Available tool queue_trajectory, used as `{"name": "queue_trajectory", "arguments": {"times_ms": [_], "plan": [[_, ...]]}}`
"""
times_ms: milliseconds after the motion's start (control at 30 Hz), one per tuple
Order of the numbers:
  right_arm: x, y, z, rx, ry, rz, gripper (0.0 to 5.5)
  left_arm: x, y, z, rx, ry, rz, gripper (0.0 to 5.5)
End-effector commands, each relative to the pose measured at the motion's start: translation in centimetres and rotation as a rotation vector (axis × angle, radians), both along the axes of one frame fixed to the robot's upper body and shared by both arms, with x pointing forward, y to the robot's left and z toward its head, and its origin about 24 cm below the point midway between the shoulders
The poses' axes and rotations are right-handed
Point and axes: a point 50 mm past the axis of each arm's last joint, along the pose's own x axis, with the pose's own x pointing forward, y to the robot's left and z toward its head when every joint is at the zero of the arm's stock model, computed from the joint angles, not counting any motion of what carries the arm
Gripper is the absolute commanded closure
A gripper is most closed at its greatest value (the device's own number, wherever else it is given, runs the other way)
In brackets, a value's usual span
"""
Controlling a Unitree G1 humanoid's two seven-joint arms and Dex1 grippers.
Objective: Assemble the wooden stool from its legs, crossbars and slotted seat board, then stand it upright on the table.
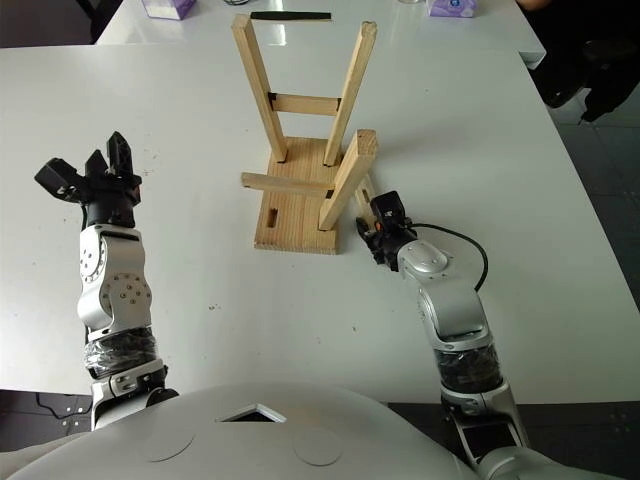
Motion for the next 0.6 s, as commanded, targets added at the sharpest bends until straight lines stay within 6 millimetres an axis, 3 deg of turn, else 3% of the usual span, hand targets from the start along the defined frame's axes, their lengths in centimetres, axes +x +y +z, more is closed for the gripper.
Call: {"name": "queue_trajectory", "arguments": {"times_ms": [33,167,300,400,467,600], "plan": [[-0.8,-0.9,-0.9,-0.027,0.054,-0.067,3.42,0.0,0.7,0.8,-0.007,0.055,0.049,2.65],[1.6,-1.1,1.0,0.079,-0.072,-0.189,3.42,0.8,1.3,3.2,0.013,0.066,0.065,2.65],[5.2,-2.5,4.5,0.310,-0.237,-0.376,3.42,2.0,1.3,6.9,0.007,-0.051,-0.015,2.65],[9.1,-4.0,10.2,0.738,-0.457,-0.441,3.42,2.7,-0.8,9.8,-0.076,-0.191,-0.274,2.65],[10.1,-4.2,14.9,1.000,-0.599,-0.319,3.42,2.5,-2.4,12.1,-0.120,-0.311,-0.466,2.65],[8.1,-2.3,21.9,1.141,-0.762,0.209,3.42,1.7,-4.3,15.4,-0.160,-0.489,-0.755,2.46]]}}
